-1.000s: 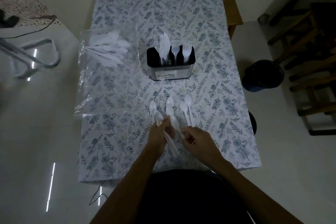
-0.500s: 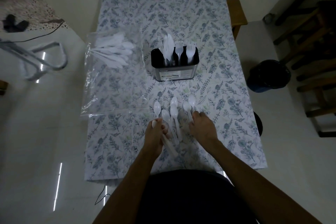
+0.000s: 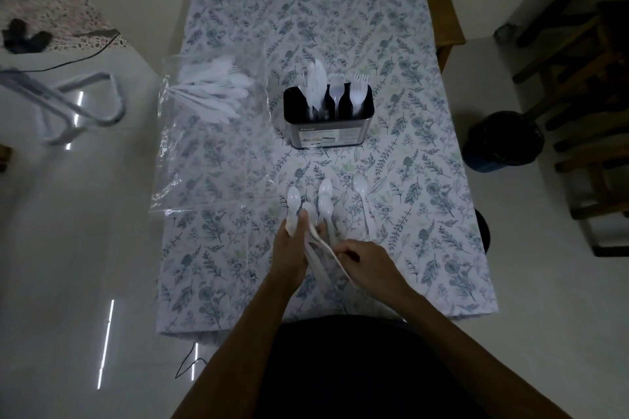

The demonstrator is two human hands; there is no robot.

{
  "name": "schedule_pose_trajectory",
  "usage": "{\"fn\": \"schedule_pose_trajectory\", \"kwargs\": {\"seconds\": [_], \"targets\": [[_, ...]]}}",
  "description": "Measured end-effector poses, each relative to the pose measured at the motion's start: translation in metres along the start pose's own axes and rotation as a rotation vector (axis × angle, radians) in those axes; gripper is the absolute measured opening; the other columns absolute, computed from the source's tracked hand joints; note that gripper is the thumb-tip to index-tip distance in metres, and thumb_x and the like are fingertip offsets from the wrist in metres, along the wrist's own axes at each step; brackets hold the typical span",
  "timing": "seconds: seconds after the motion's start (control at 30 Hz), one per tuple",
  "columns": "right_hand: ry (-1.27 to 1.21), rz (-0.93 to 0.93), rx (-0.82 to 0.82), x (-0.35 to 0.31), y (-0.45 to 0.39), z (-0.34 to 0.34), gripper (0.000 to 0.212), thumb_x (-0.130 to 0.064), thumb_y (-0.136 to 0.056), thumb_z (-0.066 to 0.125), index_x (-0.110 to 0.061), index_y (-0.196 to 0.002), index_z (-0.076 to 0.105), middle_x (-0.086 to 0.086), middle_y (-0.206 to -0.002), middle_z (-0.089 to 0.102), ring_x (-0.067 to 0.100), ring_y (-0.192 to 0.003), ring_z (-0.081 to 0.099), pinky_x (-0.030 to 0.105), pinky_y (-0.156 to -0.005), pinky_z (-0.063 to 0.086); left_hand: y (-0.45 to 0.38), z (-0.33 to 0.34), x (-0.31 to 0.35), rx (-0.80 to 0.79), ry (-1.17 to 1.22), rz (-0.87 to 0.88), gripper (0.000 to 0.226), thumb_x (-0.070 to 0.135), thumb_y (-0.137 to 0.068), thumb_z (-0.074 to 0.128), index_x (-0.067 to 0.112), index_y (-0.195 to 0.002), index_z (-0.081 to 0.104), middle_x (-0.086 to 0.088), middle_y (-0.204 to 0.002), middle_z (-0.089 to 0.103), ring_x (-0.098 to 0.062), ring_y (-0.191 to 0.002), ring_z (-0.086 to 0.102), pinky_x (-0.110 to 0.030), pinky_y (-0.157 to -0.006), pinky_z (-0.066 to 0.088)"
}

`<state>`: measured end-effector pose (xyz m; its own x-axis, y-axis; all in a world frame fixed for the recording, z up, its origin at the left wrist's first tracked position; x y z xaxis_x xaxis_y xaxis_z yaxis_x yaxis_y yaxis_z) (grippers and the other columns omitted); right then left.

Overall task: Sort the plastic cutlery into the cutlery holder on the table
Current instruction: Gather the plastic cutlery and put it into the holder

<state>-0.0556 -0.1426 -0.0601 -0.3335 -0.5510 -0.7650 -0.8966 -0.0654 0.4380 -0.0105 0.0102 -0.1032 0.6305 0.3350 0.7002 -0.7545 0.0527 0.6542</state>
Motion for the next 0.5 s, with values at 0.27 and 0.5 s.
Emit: {"fn": "schedule_pose_trajectory", "kwargs": {"seconds": [0.27, 0.5], "targets": [[0.062, -0.082, 0.064, -0.023, -0.012, 0.003, 0.009, -0.024, -0.094, 0.064, -0.017, -0.089, 0.065, -0.005, -0.076, 0.068, 0.003, -0.061, 0.061, 0.017, -0.056, 0.048, 0.0, -0.005, 0.003, 0.007, -0.091, 0.037, 0.04, 0.044, -0.101, 0.059, 0.005, -0.109, 0.059, -0.013, -0.083, 0.063, -0.025, -0.07, 0.062, -0.043, -0.071, 0.055], [0.237, 0.167, 0.231, 0.003, -0.062, -0.004, 0.026, -0.036, -0.092, 0.064, -0.012, -0.085, 0.058, 0.003, -0.077, 0.061, 0.019, -0.067, 0.059, 0.033, -0.06, 0.049, 0.006, -0.014, 0.003, 0.031, 0.089, -0.069, 0.031, 0.041, -0.107, 0.048, 0.011, -0.111, 0.054, -0.009, -0.08, 0.056, -0.016, -0.059, 0.051, -0.028, -0.051, 0.048]]}}
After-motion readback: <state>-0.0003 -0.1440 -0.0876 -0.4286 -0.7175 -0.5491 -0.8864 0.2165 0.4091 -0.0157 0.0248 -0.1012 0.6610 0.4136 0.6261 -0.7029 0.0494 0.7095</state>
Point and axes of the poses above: each hand's wrist, its own y-axis away from the middle knuckle, its own z-axis out of the palm, x = y × z, the point moved 6 cm from there along -y, towards the middle knuckle
